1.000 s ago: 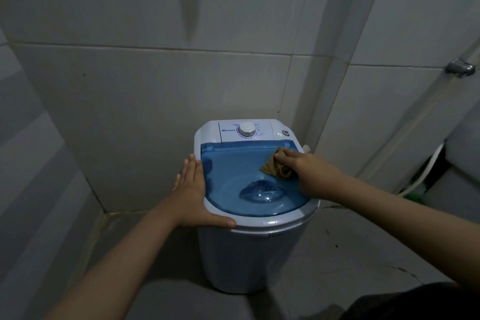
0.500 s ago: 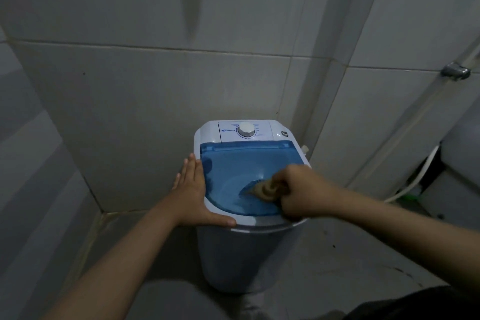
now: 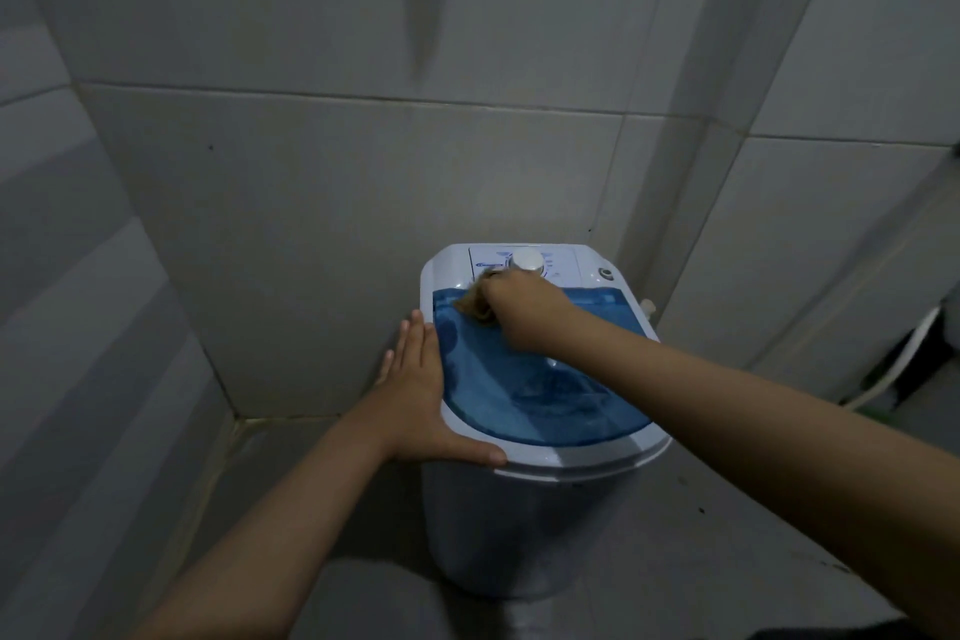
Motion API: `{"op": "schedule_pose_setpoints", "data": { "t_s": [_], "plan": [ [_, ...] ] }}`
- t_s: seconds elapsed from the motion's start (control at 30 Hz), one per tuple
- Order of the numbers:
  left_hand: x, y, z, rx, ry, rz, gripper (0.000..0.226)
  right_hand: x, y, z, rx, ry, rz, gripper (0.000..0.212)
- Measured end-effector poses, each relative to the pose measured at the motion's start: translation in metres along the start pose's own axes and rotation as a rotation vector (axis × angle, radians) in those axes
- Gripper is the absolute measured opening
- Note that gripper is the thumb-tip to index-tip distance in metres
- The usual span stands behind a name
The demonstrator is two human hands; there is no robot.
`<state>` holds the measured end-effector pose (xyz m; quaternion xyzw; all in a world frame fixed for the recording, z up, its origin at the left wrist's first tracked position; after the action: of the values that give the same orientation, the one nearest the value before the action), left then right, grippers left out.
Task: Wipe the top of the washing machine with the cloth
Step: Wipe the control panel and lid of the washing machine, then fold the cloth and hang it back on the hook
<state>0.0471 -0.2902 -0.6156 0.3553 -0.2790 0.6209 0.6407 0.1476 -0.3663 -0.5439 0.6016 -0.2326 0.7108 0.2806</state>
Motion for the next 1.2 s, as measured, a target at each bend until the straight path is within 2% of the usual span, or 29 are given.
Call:
{"op": "schedule_pose_setpoints", "data": {
  "t_s": [0.17,0.37,0.6,0.83,0.97,1.1,1.17,1.2],
  "plan": [
    [0.0,0.0,-0.001,0.032,-0.014,0.0,0.165,-0.002,-0.001,-0.022,0.113,0.031,-0.015,0.045],
    [0.001,0.0,-0.001,0.017,0.001,0.024,0.165,-0.011,0.043,-0.025,0.295,0.019,-0.041,0.072],
    [0.0,0.0,0.001,0.036,-0.004,0.009,0.171,-0.019,0.09,-0.025,0.452,0.001,-0.086,0.063],
    [0.002,0.005,0.003,0.02,0.033,0.033,0.166,-0.004,0.109,-0.021,0.508,0.114,-0.176,0.058],
    [0.005,0.009,0.005,0.053,0.096,0.049,0.169,0.02,0.11,-0.009,0.397,0.049,-0.243,0.049],
    [0.012,0.014,0.026,-0.035,0.184,0.092,0.167,0.045,0.113,0.011,0.187,-0.302,-0.157,0.036],
    [0.02,0.018,0.043,-0.076,0.416,0.139,0.146,0.057,0.113,0.021,0.119,-0.458,-0.073,0.034],
    [0.023,0.019,0.05,-0.097,0.583,0.175,0.122,0.062,0.114,0.025,0.082,-0.541,-0.039,0.034]
  ]
}}
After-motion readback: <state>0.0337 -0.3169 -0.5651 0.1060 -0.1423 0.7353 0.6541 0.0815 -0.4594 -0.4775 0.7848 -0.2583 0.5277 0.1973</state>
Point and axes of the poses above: each hand's wrist, its own y-axis away from the middle knuckle, its own x-axis out of the back of the hand, z = x × y, the point moved 6 cm from there along -y, towards the middle knuckle, and after that the axes turned 8 degrees about y, right-handed, at the moved point
